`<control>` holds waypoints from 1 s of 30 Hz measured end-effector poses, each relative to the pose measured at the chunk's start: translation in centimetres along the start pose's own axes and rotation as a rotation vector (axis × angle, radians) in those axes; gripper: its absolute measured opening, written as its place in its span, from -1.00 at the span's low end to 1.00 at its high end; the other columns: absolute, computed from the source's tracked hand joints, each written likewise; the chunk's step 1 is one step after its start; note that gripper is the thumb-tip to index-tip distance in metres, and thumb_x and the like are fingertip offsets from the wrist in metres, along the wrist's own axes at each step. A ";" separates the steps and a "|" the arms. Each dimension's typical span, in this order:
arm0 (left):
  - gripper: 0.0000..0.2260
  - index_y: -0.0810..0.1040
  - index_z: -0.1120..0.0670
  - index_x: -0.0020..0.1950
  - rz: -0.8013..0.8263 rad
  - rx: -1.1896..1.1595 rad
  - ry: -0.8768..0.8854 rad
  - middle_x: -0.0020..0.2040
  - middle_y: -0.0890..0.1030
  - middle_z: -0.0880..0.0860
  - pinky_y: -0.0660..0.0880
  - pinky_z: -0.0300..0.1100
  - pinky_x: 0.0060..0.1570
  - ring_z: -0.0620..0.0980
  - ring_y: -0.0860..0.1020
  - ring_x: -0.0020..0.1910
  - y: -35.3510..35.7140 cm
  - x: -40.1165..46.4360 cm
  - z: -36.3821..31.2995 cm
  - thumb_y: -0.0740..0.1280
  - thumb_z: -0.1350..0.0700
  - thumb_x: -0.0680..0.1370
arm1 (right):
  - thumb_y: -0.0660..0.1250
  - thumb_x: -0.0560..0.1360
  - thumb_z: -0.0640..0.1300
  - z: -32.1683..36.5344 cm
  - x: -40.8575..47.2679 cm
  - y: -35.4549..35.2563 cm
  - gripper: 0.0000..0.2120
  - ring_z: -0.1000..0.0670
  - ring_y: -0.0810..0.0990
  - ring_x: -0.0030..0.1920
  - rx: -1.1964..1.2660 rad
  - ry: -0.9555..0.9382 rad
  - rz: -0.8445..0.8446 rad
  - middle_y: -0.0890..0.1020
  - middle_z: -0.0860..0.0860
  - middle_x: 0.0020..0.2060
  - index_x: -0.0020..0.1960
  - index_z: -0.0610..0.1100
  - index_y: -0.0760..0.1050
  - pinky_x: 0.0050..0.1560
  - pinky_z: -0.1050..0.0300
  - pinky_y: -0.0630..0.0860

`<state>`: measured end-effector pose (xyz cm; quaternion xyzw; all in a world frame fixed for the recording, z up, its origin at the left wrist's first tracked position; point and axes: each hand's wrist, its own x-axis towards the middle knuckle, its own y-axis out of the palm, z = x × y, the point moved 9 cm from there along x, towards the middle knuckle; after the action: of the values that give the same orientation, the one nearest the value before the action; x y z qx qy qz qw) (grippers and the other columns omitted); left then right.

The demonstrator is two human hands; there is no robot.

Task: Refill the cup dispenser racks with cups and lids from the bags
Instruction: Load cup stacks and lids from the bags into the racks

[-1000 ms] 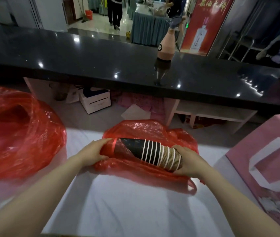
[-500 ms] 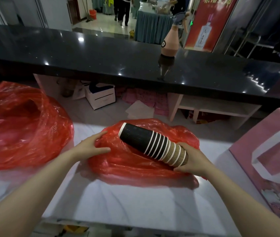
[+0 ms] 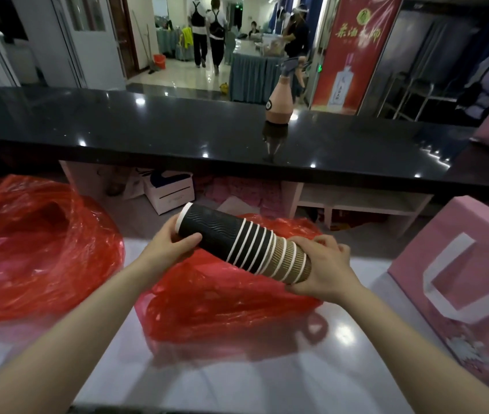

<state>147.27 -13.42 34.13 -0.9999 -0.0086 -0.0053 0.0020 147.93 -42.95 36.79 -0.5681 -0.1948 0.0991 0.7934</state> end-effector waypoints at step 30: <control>-0.43 0.42 -0.01 0.39 -0.515 -0.749 0.105 0.21 0.60 0.15 0.57 0.19 -0.05 0.21 0.58 0.16 -10.4 -13.3 -3.7 0.41 0.07 0.39 | 0.60 0.20 -0.06 22.2 5.9 1.6 -0.30 0.03 0.56 -0.01 0.770 -0.406 0.086 0.49 0.06 0.04 0.22 0.07 0.30 -0.09 0.00 0.59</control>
<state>133.73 -3.22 37.68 -0.8954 -0.2543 -0.0589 -0.3607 143.97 -21.05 42.58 -0.2076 -0.2717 0.3072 0.8881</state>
